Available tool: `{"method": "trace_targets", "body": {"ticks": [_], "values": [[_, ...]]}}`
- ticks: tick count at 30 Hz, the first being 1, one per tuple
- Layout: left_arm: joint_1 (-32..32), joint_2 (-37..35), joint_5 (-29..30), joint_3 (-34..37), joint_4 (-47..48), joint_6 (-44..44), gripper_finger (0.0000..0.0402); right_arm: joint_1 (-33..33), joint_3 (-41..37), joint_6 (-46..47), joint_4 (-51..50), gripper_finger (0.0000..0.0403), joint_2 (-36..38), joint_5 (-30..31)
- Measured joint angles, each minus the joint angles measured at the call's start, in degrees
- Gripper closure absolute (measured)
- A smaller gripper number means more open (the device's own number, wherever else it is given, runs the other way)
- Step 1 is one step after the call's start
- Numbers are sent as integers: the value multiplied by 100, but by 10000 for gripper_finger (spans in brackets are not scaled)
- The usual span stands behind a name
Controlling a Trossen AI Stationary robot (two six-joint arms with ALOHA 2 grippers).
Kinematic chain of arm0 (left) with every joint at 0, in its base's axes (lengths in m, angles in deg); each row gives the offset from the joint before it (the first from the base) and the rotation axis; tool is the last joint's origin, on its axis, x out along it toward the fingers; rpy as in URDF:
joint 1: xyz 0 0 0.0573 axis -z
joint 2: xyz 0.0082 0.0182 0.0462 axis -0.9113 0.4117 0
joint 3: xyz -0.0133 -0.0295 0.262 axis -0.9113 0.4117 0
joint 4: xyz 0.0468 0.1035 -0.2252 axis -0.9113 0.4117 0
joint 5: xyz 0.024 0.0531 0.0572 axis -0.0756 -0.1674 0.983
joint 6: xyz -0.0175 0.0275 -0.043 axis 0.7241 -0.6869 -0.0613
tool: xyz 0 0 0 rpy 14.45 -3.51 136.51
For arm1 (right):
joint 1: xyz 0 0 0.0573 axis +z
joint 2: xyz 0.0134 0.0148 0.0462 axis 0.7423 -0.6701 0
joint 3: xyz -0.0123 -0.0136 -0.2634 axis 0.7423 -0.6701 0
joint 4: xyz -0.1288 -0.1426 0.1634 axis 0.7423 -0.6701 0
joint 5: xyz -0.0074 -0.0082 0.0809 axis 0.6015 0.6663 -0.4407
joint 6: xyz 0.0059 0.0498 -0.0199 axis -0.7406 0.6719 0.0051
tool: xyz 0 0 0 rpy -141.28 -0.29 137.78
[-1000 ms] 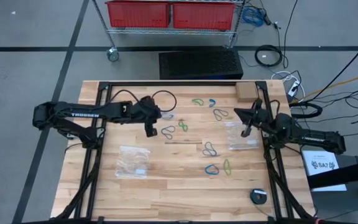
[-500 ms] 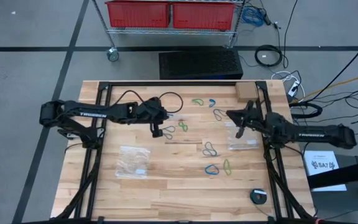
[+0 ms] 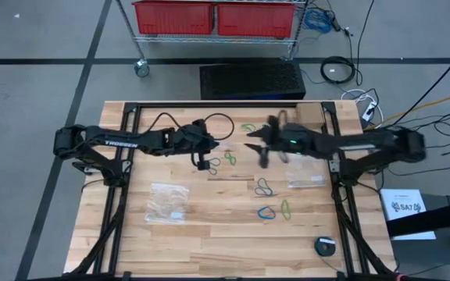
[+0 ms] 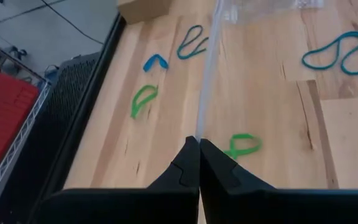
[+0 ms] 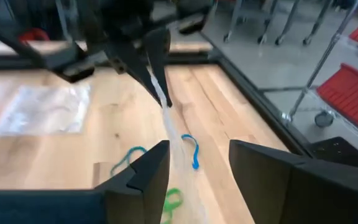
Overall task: Sort rubber bands
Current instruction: Open the top left transparent zip bag
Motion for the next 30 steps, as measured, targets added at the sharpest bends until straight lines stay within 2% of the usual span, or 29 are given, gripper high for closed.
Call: {"method": "trace_targets", "body": {"ticks": [6, 10, 14, 18, 23, 30], "values": [[0, 0, 7, 0, 56, 1, 401, 2, 1236, -154, -327, 241, -1256, -297], [0, 0, 7, 0, 58, 1, 401, 2, 1826, -198, -1035, 241, -1617, -301], [0, 0, 11, 0, 53, 1, 401, 2, 2085, -222, -1250, 247, -1775, -301], [-2, 0, 11, 0, 22, 3, 401, 0, 2171, -290, -1522, 290, -1789, -283], [-4, 0, 13, 0, -17, 107, 401, 2, 2176, -348, -1572, 387, -1787, -273], [-4, -14, 57, 0, -117, 26, 390, 74, 2176, -383, -1569, 401, -1709, -82]]}}
